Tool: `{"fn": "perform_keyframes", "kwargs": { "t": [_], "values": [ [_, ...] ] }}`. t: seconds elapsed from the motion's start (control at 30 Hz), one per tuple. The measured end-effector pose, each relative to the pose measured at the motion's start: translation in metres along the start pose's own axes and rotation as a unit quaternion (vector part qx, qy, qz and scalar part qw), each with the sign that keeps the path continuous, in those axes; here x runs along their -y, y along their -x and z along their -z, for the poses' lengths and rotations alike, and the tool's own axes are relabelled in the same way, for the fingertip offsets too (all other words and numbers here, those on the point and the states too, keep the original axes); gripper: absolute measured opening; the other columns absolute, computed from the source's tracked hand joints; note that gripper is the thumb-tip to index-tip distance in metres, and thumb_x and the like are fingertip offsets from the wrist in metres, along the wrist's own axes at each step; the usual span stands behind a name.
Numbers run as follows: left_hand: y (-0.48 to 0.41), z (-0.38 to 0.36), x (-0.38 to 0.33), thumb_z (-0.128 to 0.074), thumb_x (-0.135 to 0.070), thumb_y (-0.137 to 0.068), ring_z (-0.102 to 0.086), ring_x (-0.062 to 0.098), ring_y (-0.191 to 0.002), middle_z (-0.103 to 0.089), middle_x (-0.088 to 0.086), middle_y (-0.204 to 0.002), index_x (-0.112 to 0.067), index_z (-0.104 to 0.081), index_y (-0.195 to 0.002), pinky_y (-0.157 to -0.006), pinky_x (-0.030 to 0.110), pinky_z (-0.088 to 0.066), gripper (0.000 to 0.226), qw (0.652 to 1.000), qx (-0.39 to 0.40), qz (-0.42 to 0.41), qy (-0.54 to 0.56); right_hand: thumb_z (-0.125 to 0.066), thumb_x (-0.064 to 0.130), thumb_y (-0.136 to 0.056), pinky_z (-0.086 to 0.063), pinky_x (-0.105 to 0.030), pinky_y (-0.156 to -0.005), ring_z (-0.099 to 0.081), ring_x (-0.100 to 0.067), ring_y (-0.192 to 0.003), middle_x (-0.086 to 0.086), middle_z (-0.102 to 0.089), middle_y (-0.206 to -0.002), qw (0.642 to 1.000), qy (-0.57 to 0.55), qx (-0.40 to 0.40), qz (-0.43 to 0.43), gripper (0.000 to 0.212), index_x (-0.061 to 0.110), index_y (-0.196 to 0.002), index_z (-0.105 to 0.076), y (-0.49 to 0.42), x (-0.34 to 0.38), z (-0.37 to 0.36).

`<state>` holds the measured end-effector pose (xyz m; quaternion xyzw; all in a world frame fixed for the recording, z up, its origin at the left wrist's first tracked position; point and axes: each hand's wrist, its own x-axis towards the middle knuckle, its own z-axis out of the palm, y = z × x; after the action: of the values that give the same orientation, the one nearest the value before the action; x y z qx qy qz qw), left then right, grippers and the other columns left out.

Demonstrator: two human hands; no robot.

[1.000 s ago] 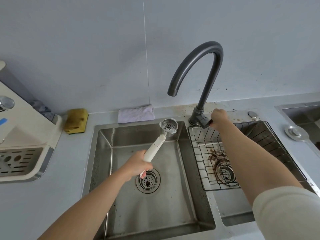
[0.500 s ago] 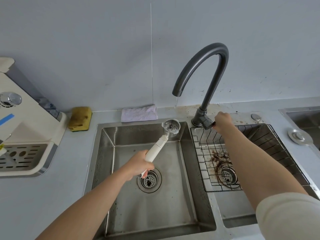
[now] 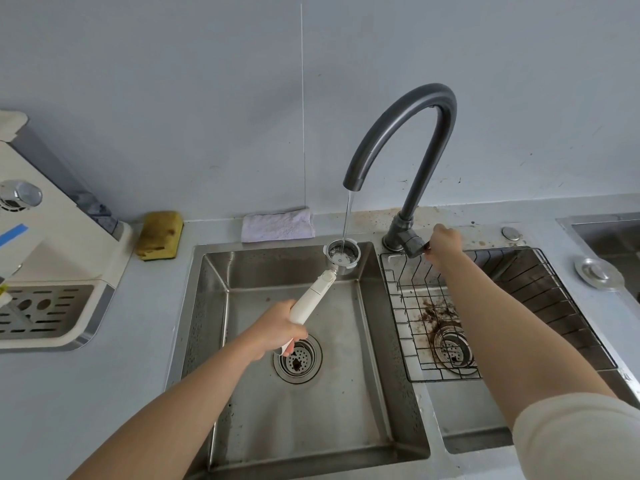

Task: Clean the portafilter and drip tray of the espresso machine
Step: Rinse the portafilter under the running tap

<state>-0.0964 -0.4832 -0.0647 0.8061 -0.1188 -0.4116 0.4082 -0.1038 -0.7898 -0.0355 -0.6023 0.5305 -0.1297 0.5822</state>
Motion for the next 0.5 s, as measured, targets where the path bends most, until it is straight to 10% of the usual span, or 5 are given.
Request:
{"fn": "perform_keyframes", "kwargs": {
  "t": [0.27, 0.4, 0.5],
  "values": [
    [0.003, 0.001, 0.003, -0.058, 0.002, -0.076, -0.042, 0.010, -0.029, -0.048, 0.005, -0.061, -0.022, -0.044, -0.082, -0.038, 0.020, -0.038, 0.028, 1.000, 0.005, -0.009, 0.002, -0.045, 0.030, -0.093, -0.031, -0.033, -0.080, -0.039, -0.020, -0.092, -0.005, -0.041, -0.098, 0.999, 0.008, 0.045, 0.014, 0.053, 0.002, -0.135, -0.031, 0.030, -0.016, -0.012],
    [0.006, 0.002, 0.003, -0.058, 0.002, -0.077, -0.043, 0.011, -0.030, -0.048, 0.005, -0.063, -0.017, -0.046, -0.090, -0.038, 0.020, -0.038, 0.026, 1.000, 0.007, -0.008, 0.007, -0.054, 0.016, -0.087, -0.041, -0.028, -0.064, -0.048, -0.016, -0.071, -0.003, -0.048, -0.082, 0.992, -0.003, 0.124, -0.005, 0.060, 0.006, -0.138, -0.025, 0.063, -0.036, -0.026],
    [0.009, 0.003, 0.003, -0.059, 0.002, -0.077, -0.043, 0.010, -0.029, -0.048, 0.005, -0.061, -0.017, -0.046, -0.087, -0.036, 0.019, -0.037, 0.025, 1.000, 0.011, -0.011, 0.014, -0.055, 0.011, -0.088, -0.047, -0.042, -0.095, -0.056, -0.034, -0.111, -0.022, -0.053, -0.121, 0.967, -0.009, 0.251, -0.044, 0.065, 0.003, -0.142, -0.020, 0.086, -0.053, -0.041]
  ]
}}
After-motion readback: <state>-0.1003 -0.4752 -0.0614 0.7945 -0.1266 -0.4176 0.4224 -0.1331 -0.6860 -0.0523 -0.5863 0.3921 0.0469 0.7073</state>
